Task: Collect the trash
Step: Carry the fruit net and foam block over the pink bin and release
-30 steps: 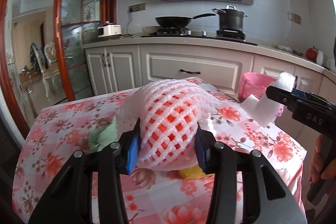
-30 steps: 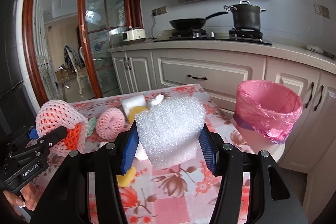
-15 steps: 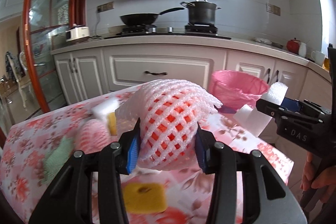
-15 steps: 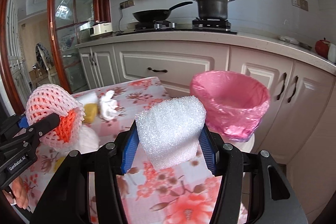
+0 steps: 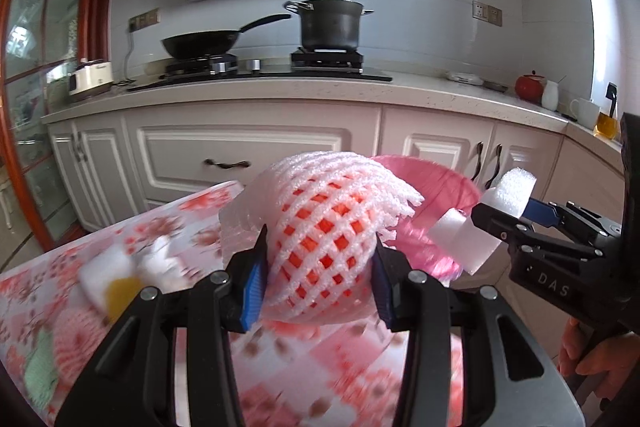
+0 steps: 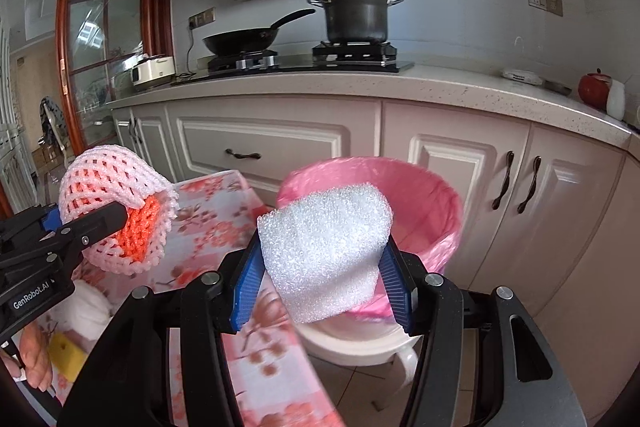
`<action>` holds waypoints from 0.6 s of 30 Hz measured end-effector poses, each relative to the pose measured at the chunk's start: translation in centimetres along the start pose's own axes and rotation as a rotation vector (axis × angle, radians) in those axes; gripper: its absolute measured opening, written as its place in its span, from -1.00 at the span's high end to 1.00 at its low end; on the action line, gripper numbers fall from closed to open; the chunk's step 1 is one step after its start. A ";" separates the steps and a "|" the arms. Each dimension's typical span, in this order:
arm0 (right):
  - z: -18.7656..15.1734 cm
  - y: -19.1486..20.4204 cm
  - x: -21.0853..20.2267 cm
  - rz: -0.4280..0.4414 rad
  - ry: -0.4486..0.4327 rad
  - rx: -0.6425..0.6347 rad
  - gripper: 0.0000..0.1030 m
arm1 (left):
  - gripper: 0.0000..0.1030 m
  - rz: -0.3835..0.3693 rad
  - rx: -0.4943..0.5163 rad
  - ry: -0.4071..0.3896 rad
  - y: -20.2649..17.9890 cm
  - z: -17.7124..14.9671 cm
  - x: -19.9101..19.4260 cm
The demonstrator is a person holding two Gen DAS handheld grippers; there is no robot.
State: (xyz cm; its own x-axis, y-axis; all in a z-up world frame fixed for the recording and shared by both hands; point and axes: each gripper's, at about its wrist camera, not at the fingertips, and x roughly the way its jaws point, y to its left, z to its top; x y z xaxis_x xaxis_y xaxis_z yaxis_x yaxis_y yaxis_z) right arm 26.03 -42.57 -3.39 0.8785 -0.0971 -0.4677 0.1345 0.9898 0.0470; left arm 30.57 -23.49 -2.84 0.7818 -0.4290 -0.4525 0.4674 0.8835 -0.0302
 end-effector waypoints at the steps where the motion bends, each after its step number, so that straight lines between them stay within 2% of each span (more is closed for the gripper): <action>1: 0.4 -0.9 0.3 -0.001 -0.010 0.007 -0.01 | 0.16 -0.009 0.000 0.001 -0.4 0.5 0.7; 8: 3.2 -6.2 3.9 -0.026 -0.016 0.064 -0.02 | 0.15 -0.088 -0.031 0.028 -2.7 4.5 7.6; 18: 4.6 -8.5 8.2 -0.027 -0.011 0.077 -0.07 | 0.07 -0.122 -0.053 0.064 -5.3 8.3 16.3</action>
State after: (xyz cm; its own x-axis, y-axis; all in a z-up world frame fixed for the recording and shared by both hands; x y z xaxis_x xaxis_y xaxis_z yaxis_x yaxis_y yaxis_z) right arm 34.22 -52.30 -3.57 0.8792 -0.1253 -0.4597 0.1928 0.9759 0.1027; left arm 44.31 -36.75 -2.65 0.6915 -0.5229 -0.4984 0.5338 0.8347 -0.1351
